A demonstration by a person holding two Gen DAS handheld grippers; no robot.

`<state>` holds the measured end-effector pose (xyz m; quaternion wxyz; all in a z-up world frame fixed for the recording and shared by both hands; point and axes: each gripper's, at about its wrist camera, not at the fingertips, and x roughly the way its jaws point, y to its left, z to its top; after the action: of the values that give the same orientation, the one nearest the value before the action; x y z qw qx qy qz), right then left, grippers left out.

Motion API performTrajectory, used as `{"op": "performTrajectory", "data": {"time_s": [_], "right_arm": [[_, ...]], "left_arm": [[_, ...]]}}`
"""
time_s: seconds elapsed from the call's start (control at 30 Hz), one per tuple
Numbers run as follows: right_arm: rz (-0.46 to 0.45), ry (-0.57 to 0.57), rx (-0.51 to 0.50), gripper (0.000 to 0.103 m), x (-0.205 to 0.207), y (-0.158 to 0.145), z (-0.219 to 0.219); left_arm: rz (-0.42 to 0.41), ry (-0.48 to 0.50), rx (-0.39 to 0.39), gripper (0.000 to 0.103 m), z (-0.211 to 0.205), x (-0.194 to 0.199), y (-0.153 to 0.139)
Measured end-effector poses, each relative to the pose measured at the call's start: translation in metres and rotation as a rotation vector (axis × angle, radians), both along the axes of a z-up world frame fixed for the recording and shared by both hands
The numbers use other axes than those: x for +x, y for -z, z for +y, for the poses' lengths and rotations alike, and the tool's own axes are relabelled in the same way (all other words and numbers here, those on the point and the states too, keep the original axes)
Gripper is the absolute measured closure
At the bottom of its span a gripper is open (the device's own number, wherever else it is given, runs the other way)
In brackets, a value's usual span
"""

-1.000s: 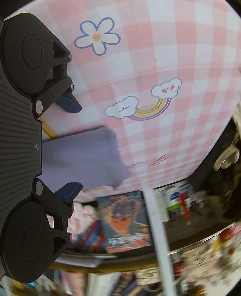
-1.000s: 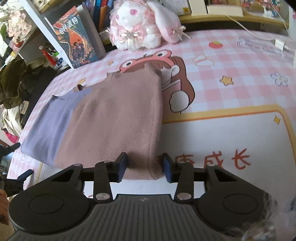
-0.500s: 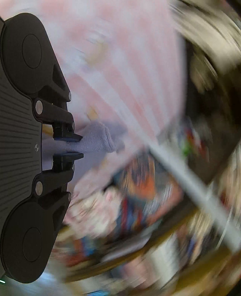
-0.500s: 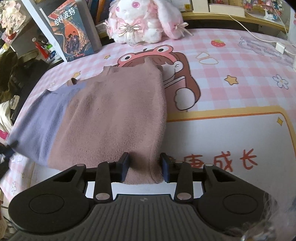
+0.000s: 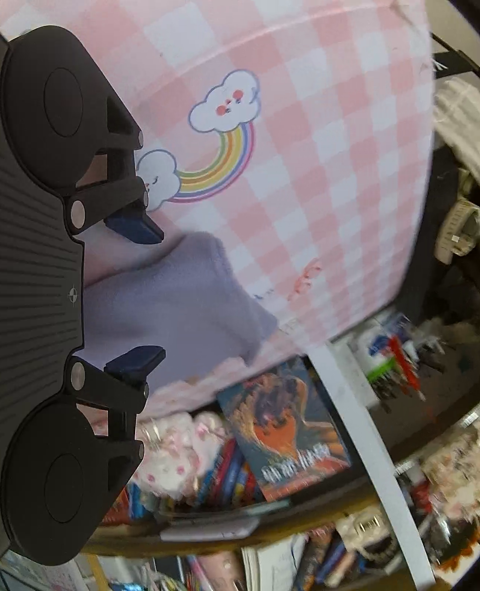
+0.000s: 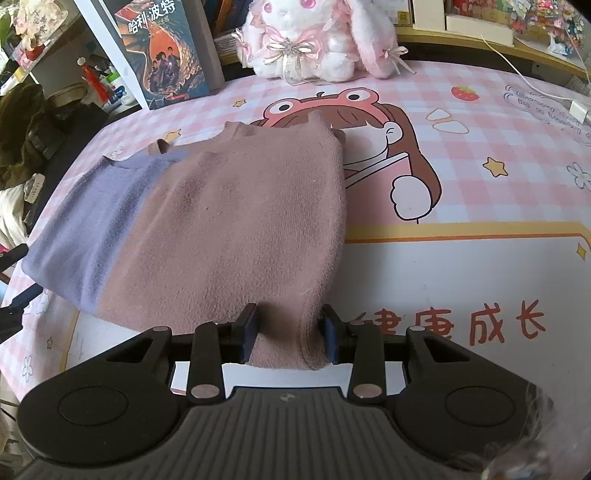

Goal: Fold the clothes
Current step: 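Grasp the lavender strip end with the left gripper while the right gripper pinches the mauve end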

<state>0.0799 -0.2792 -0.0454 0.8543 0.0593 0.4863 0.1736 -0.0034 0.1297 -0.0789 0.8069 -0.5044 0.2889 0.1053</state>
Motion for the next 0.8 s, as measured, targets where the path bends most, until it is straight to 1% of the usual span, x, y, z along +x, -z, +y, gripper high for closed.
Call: {"op": "performTrajectory", "data": {"time_s": [0.1,0.23,0.27,0.3,0.33,0.37,0.43,0.53,0.63,0.7,0.73,0.77,0.8], "right_arm": [[-0.005,-0.001,-0.008,0.068,0.000,0.000,0.004],[-0.010,0.001,-0.018,0.068,0.000,0.001,0.007],[-0.011,0.002,-0.020,0.068,0.000,0.001,0.008],[-0.013,0.003,-0.022,0.068,0.000,0.001,0.008],[-0.014,0.004,-0.024,0.068,0.000,0.001,0.009],[-0.015,0.005,-0.026,0.068,0.000,0.001,0.009],[-0.019,0.005,-0.031,0.068,0.000,0.001,0.011],[-0.015,0.003,-0.025,0.068,-0.001,0.001,0.014],[-0.013,-0.012,-0.021,0.068,0.000,0.000,0.022],[-0.014,-0.024,-0.016,0.068,0.000,0.000,0.026],[-0.014,-0.029,-0.014,0.068,0.000,0.000,0.028],[-0.014,-0.034,-0.013,0.068,0.000,0.000,0.030],[-0.014,-0.039,-0.011,0.068,0.000,0.000,0.031]], "left_arm": [[-0.015,0.000,-0.010,0.043,-0.002,0.008,0.004],[-0.047,0.035,-0.036,0.045,-0.006,0.015,0.009],[-0.052,0.039,-0.044,0.047,-0.007,0.017,0.011],[-0.038,0.044,-0.049,0.059,-0.006,0.019,0.013],[-0.025,0.050,-0.053,0.078,-0.006,0.022,0.015],[-0.013,0.055,-0.054,0.082,-0.006,0.024,0.016],[-0.010,0.067,0.008,0.085,-0.010,0.026,0.008],[-0.059,0.163,0.244,0.085,-0.028,0.028,-0.027],[-0.088,0.184,0.297,0.085,-0.026,0.024,-0.034],[-0.055,0.134,0.195,0.085,-0.008,0.020,-0.018],[-0.037,0.103,0.122,0.085,0.003,0.018,-0.007],[-0.027,0.079,0.067,0.084,0.011,0.015,0.001],[-0.025,0.056,0.022,0.081,0.017,0.013,0.008]]}}
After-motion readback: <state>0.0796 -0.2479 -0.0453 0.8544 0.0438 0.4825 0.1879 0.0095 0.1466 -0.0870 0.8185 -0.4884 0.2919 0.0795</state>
